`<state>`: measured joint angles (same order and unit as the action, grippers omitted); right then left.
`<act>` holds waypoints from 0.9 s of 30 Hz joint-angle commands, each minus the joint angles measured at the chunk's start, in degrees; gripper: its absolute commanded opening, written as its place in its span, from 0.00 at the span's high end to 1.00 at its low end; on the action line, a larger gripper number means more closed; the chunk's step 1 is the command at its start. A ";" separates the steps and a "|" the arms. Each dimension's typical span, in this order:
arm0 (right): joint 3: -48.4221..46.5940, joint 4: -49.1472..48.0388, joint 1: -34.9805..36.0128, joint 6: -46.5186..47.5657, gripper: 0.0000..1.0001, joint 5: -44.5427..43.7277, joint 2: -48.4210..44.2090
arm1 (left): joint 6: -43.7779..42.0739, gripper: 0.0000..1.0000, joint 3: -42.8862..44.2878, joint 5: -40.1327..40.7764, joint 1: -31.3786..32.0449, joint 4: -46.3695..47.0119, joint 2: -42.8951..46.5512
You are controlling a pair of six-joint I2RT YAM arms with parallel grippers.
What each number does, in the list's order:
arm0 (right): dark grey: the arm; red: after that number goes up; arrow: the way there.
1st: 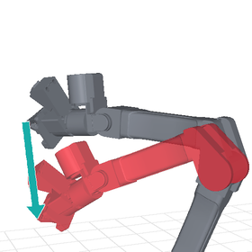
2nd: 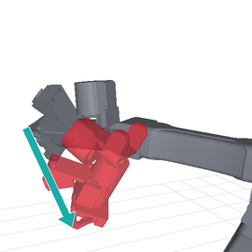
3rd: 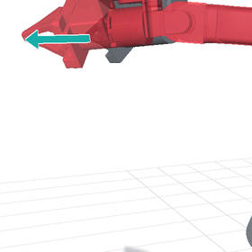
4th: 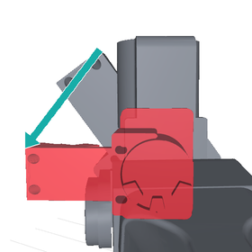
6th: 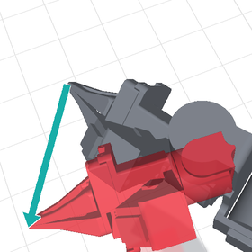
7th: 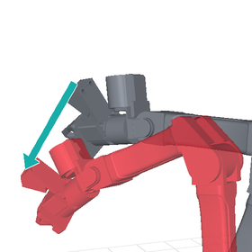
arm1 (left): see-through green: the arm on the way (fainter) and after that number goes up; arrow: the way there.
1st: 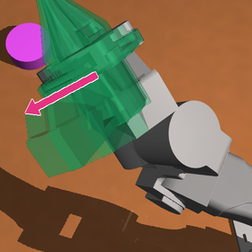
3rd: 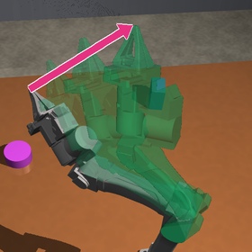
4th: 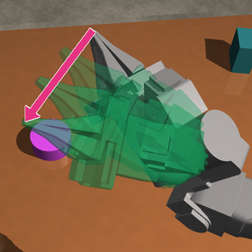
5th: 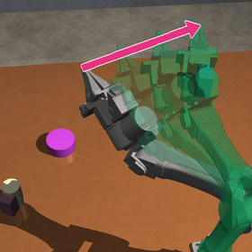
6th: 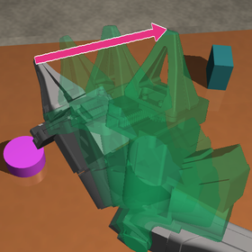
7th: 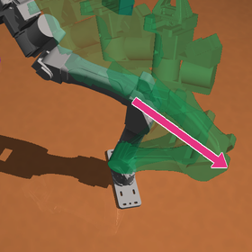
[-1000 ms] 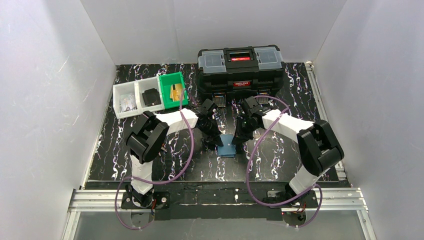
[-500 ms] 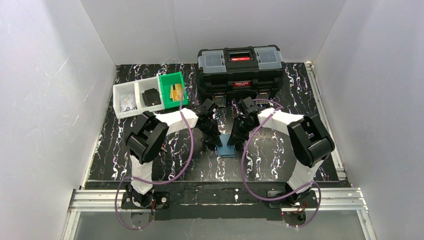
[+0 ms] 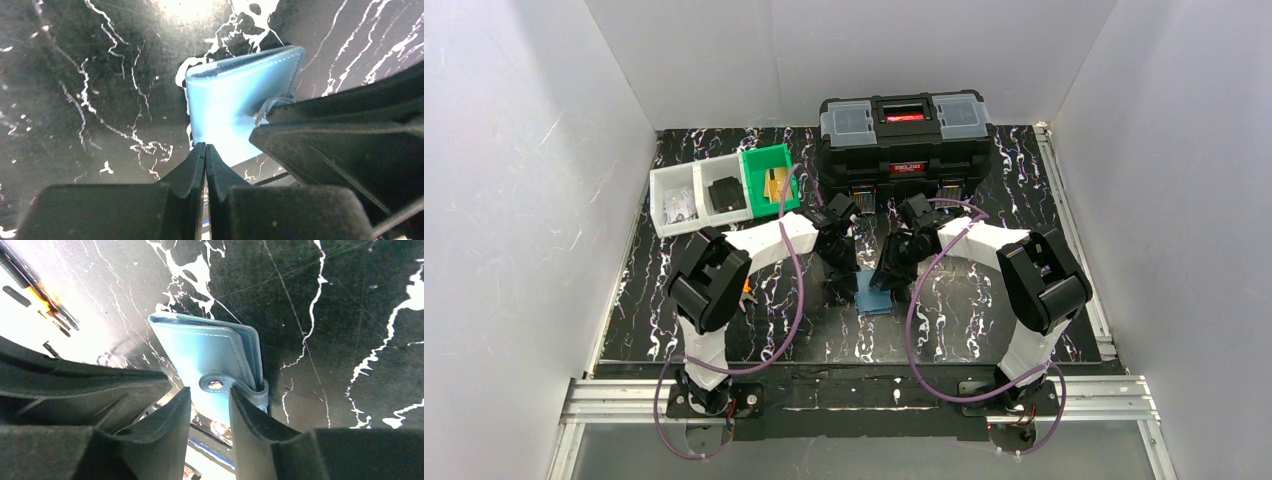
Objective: Take the credit cards out of the card holder
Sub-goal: Close the card holder at the center of the board, then reset both arms
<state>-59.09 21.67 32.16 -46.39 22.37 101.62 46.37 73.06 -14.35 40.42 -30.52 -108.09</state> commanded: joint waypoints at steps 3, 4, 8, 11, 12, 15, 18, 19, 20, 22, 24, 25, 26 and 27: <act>0.26 0.64 0.45 0.67 0.52 -4.34 1.37 | -3.98 1.00 3.54 4.67 0.23 -6.44 7.83; -0.31 1.09 0.45 0.73 0.49 -4.23 1.20 | -4.31 1.00 3.70 4.99 0.26 -6.93 8.50; -3.14 2.57 0.34 0.95 0.44 -3.10 0.76 | -5.78 1.00 5.01 6.76 0.24 -9.07 11.25; -5.52 3.67 0.14 0.80 0.42 -2.14 0.45 | -7.22 0.96 6.30 8.09 0.15 -10.82 13.52; -6.35 3.93 0.10 0.74 0.42 -1.86 0.23 | -7.77 0.95 6.70 8.36 0.17 -11.25 14.28; -9.07 5.00 -0.12 0.52 0.40 -1.34 -0.46 | -9.55 0.92 8.29 9.46 0.17 -13.00 16.27; -11.21 6.12 -0.25 0.32 0.40 -0.90 -1.23 | -11.10 0.90 9.43 10.65 0.04 -14.79 17.72; -11.89 6.43 -0.26 0.26 0.40 -0.80 -1.45 | -11.51 0.89 9.60 10.85 0.04 -15.11 18.20; -12.51 6.82 -0.25 0.17 0.40 -0.76 -1.69 | -11.92 0.88 9.89 10.98 0.01 -15.43 18.90; -13.35 7.43 -0.38 0.13 0.40 -0.73 -2.41 | -12.65 0.86 10.07 11.26 -0.15 -15.75 19.85; -14.00 8.26 -0.56 0.16 0.37 -0.89 -3.48 | -13.36 0.83 10.13 11.27 -0.27 -15.69 20.95; -14.28 8.65 -0.72 0.21 0.37 -1.11 -4.19 | -13.59 0.82 10.25 11.39 -0.37 -15.56 21.46; -14.55 9.20 -0.89 0.36 0.35 -1.48 -4.65 | -14.02 0.81 10.23 11.56 -0.51 -15.47 22.11; -14.96 9.90 -1.00 0.74 0.33 -2.22 -5.94 | -14.38 0.78 10.30 11.80 -0.61 -15.35 22.79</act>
<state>-70.78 28.01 31.88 -46.35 21.23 100.66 34.74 81.58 -4.49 40.27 -44.01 -90.04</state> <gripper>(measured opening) 0.640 0.187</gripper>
